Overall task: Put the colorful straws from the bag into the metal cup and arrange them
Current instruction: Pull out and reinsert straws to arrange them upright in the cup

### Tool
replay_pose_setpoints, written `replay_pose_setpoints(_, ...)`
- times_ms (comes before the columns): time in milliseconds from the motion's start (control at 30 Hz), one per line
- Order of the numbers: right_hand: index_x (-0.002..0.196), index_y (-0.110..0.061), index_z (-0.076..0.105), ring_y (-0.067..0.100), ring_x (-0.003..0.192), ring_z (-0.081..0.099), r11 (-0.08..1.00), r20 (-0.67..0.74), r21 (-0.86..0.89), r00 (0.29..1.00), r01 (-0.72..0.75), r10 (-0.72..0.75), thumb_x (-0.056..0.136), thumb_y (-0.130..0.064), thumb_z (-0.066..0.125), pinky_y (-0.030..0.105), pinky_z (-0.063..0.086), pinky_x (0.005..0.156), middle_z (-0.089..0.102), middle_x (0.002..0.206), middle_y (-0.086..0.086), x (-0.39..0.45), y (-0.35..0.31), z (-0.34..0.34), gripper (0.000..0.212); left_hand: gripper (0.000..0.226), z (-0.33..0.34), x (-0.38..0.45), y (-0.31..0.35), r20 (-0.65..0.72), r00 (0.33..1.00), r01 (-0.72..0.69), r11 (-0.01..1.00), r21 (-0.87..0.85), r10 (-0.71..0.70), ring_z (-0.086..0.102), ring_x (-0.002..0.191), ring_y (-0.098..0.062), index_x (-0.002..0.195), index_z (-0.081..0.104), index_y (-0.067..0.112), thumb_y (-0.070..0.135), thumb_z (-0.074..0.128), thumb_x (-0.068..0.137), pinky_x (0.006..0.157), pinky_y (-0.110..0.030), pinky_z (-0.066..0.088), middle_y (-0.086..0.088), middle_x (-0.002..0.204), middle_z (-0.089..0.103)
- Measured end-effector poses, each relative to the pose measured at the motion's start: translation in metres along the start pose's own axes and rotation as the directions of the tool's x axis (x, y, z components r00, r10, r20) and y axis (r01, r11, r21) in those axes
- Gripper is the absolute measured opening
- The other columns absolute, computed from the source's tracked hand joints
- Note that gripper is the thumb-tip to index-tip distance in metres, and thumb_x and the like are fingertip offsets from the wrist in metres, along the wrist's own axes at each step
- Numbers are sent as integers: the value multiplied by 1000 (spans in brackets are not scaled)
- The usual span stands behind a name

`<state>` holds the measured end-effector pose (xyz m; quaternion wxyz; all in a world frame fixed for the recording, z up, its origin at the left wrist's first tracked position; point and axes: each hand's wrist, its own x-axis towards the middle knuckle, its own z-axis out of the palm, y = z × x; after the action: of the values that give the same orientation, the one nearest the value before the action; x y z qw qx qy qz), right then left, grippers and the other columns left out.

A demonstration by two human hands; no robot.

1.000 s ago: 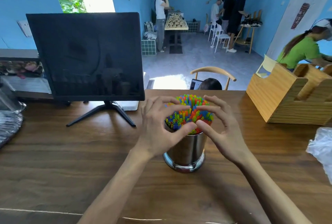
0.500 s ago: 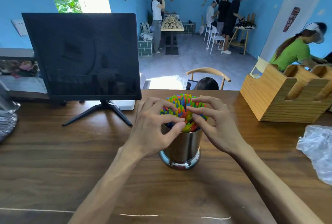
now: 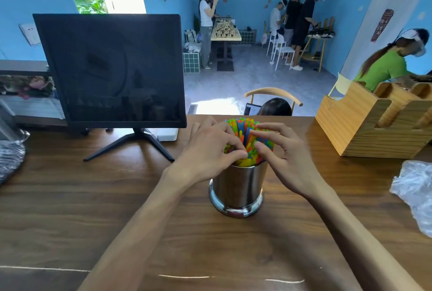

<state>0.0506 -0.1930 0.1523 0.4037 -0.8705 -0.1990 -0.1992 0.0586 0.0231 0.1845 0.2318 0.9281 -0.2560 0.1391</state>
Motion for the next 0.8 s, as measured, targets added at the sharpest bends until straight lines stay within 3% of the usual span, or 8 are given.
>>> replay_pose_setpoints(133,126,-33,71,8,134,47,999,19,42,1000,-2,2,95,-48,57,50,44,110,58,135,-14,4,-3,-2,37,16,-5,1,1,-89,996,0,978,-209,-19,49,106,-14,93,80,44,55,71,86,92,-37,34,19,92,61)
replay_pose_setpoints(233,130,-38,66,8,137,45,999,26,46,1000,14,-15,97,-47,57,46,43,113,56,139,-14,9,-8,-3,36,12,-19,5,10,-263,964,-64,934,-351,-32,53,85,-5,100,80,38,39,70,94,74,-25,41,20,87,66)
replay_pose_setpoints(400,137,-32,60,-10,140,37,990,62,97,992,101,-107,103,-40,53,12,28,113,56,140,-21,22,-16,-5,35,14,-55,9,26,-638,766,-271,859,-434,-81,66,74,-5,100,71,37,27,62,102,66,-23,48,21,85,71)
replay_pose_setpoints(467,129,-30,65,-3,133,49,978,42,186,994,95,-104,105,-35,51,20,38,111,65,128,-19,29,-18,-6,28,13,-63,10,26,-686,720,-331,819,-469,-102,67,73,-2,101,70,34,26,60,103,64,-23,48,17,84,72)
replay_pose_setpoints(533,113,-28,72,9,115,65,952,-14,299,998,67,-65,105,-32,55,32,50,100,75,105,-7,34,-16,-16,20,13,-63,10,20,-669,729,-323,788,-525,-147,64,70,1,104,71,29,23,60,104,62,-18,43,11,82,73)
replay_pose_setpoints(633,94,-29,81,12,83,73,865,-84,501,996,10,37,90,-28,71,24,53,72,79,86,2,39,-9,-42,11,14,-50,7,-1,-553,802,-191,779,-597,-227,67,77,2,105,75,28,20,64,101,65,-21,49,11,84,78)
replay_pose_setpoints(733,81,-22,83,21,74,77,750,-111,660,982,-44,155,68,-32,84,21,52,56,79,79,9,44,-5,-67,16,12,-31,1,-23,-361,903,-58,767,-639,-232,67,72,4,97,79,22,14,71,95,65,-16,50,16,81,77)
replay_pose_setpoints(800,78,-21,81,19,72,77,723,-131,689,975,-42,181,64,-32,86,19,55,56,77,74,8,50,-5,-75,18,12,-18,-4,-27,-235,949,5,755,-656,-211,74,82,-8,92,80,28,16,77,89,71,-30,59,12,87,79)
